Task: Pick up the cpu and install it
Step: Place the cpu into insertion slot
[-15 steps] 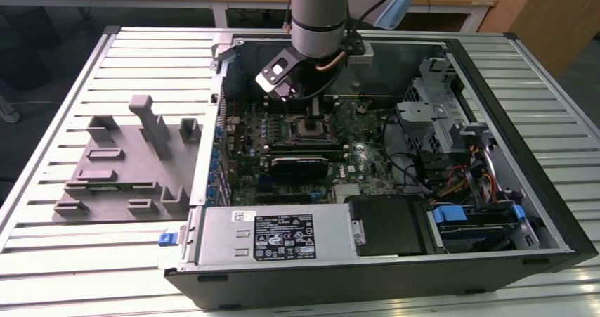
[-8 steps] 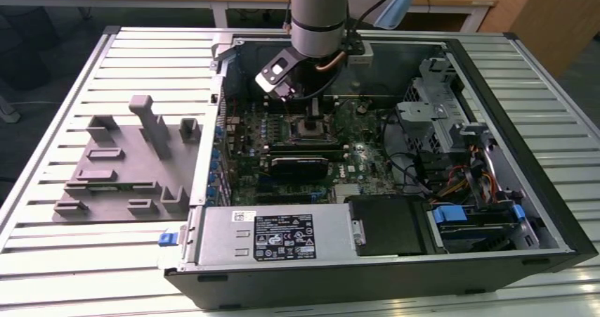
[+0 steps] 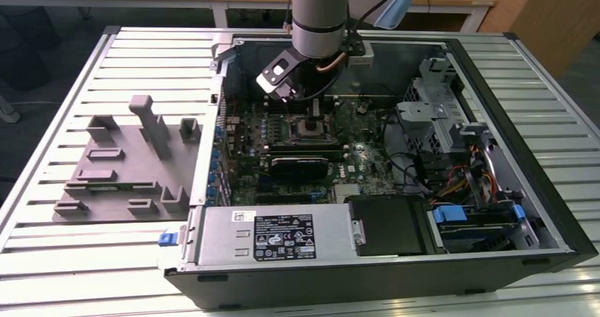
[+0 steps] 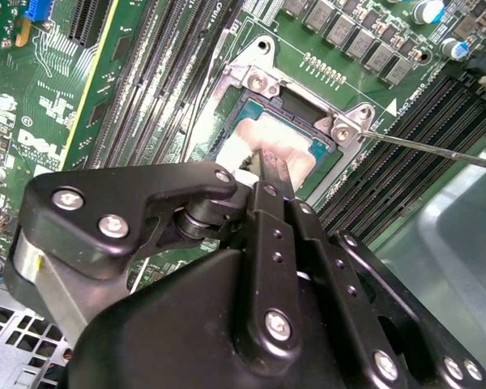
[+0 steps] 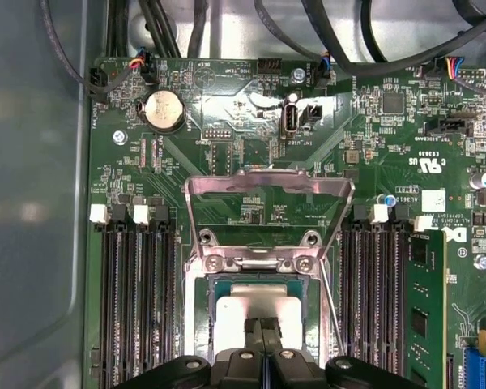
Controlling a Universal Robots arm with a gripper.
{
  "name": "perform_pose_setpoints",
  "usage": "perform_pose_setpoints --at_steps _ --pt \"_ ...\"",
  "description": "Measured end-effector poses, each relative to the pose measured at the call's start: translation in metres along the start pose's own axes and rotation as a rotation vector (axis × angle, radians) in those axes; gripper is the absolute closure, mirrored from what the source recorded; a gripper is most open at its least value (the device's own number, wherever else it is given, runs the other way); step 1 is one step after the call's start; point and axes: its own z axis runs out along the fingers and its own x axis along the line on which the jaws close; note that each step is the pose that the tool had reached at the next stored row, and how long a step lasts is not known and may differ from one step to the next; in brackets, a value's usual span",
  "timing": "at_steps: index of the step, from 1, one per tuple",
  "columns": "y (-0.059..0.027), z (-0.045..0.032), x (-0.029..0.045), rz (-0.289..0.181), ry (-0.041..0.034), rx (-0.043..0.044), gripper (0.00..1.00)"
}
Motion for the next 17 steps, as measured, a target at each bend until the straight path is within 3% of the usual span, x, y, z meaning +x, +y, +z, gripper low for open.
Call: perform_pose_setpoints --at_steps 17 --pt "0.0 0.0026 0.0001 0.0 0.0011 -0.0001 0.89"
